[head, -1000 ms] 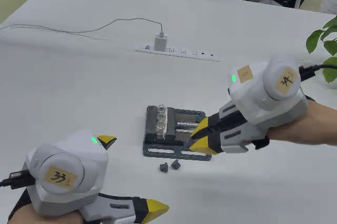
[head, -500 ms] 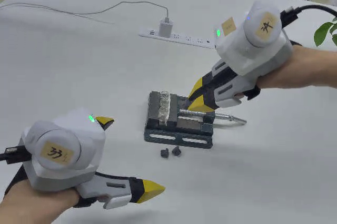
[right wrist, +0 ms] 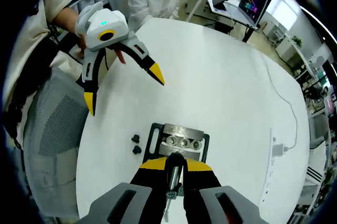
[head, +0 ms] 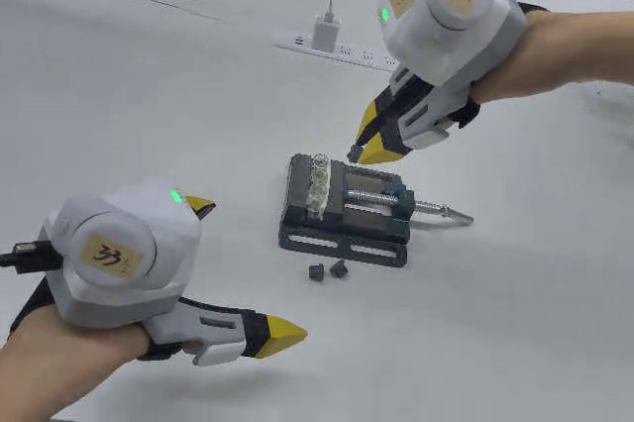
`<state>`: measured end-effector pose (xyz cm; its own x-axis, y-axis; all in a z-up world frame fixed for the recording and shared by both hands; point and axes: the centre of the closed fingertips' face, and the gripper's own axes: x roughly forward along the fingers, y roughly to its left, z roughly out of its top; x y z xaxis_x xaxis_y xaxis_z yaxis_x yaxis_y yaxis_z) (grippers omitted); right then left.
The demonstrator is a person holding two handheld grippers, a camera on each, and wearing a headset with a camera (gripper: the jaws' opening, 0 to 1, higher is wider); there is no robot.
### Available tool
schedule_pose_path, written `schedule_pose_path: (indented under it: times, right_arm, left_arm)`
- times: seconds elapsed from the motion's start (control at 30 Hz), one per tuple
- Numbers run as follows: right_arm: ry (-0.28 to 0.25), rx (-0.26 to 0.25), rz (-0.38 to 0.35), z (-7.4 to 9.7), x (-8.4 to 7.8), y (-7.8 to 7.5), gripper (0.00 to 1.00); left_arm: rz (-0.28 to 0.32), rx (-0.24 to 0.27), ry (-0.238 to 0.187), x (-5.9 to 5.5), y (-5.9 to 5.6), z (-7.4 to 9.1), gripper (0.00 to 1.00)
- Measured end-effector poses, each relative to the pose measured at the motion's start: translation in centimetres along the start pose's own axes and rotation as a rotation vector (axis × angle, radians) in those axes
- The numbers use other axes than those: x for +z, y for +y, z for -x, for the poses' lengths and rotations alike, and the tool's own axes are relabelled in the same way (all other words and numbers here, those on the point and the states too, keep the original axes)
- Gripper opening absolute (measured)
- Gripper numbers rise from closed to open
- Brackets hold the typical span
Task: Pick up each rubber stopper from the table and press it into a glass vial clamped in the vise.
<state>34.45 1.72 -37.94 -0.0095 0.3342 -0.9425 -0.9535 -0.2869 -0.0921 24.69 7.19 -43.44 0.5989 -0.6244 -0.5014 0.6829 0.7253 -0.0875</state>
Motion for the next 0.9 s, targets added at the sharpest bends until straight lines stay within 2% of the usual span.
schedule_pose_path:
  times: [0.1,0.47,0.6,0.9]
  right_arm:
    - [0.037,0.015,0.029,-0.3,-0.3,-0.4,0.06]
    - [0.111,0.045,0.093,-1.3,-0.2,-1.8,0.06]
    - [0.124,0.059,0.101,-2.0,0.3,-2.5,0.06]
    - [0.173,0.09,0.113,-3.6,0.2,-3.1,0.06]
  left_arm:
    - [0.001,-0.002,0.004,-0.1,0.1,0.0,0.99]
    - [0.007,-0.003,0.011,-0.5,0.3,0.0,0.99]
    - [0.014,0.0,0.013,-0.7,0.5,0.1,0.99]
    - [0.03,0.002,0.02,-1.3,0.8,0.3,0.99]
